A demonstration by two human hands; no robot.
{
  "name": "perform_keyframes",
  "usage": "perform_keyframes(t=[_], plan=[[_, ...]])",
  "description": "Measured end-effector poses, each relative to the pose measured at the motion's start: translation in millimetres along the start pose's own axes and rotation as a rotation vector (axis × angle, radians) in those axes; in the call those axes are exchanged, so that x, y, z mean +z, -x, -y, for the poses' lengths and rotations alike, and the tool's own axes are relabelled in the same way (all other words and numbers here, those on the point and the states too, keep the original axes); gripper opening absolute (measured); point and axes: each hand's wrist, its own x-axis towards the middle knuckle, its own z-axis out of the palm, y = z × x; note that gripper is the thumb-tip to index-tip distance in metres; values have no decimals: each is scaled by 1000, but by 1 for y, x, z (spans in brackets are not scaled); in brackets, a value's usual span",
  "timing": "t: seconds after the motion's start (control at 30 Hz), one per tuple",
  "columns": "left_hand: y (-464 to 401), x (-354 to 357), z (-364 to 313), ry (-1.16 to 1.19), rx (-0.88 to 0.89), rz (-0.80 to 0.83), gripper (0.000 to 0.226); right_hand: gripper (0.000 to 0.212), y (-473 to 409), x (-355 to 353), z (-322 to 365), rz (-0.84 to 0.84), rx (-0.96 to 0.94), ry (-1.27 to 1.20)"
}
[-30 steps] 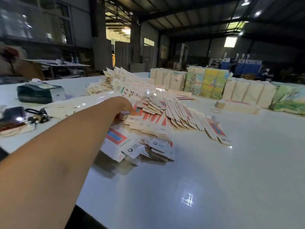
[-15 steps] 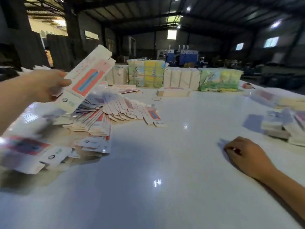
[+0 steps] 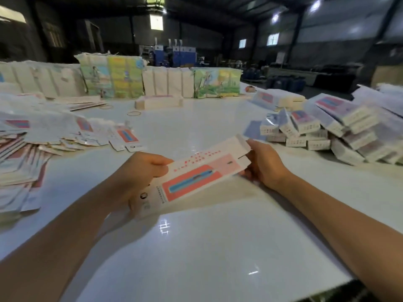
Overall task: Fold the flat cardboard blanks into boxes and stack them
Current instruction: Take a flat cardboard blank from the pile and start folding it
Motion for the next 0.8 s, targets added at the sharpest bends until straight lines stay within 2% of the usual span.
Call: perform_keyframes(t=[0.07, 0.13, 0.17, 0.2, 0.27, 0.33, 0.4, 0.5, 0.6, 0.73, 0.8], plan=[[1, -3, 4, -53, 43, -32, 33, 38, 3, 2, 3, 138, 57, -95], [3, -2, 5, -138, 62, -84, 26, 29, 7, 7, 4, 220, 0, 3], [4, -1, 5, -281, 87, -120, 25, 22, 9, 10, 4, 224, -21, 62], [5, 0, 6, -492, 139, -166, 36, 18, 11, 12, 3, 218, -26, 103], [8, 6, 3, -830, 275, -244, 75, 16, 14, 16, 2, 221, -29, 141], [13, 15, -2, -943, 379, -256, 96, 17, 16, 17, 3, 232, -21, 127], [15, 25, -4, -995, 434, -262, 101, 18, 17, 17, 4, 230, -32, 112], [14, 33, -7, -989, 508, -331, 91, 22, 20, 18, 5, 232, -56, 101], [11, 31, -12, -886, 372, -358, 78, 22, 21, 19, 6, 139, -109, 69], [8, 23, -12, -823, 262, -416, 81, 12, 24, 14, 6, -192, -393, 294], [9, 22, -12, -776, 241, -407, 81, 14, 30, 17, 5, -184, -536, 433]])
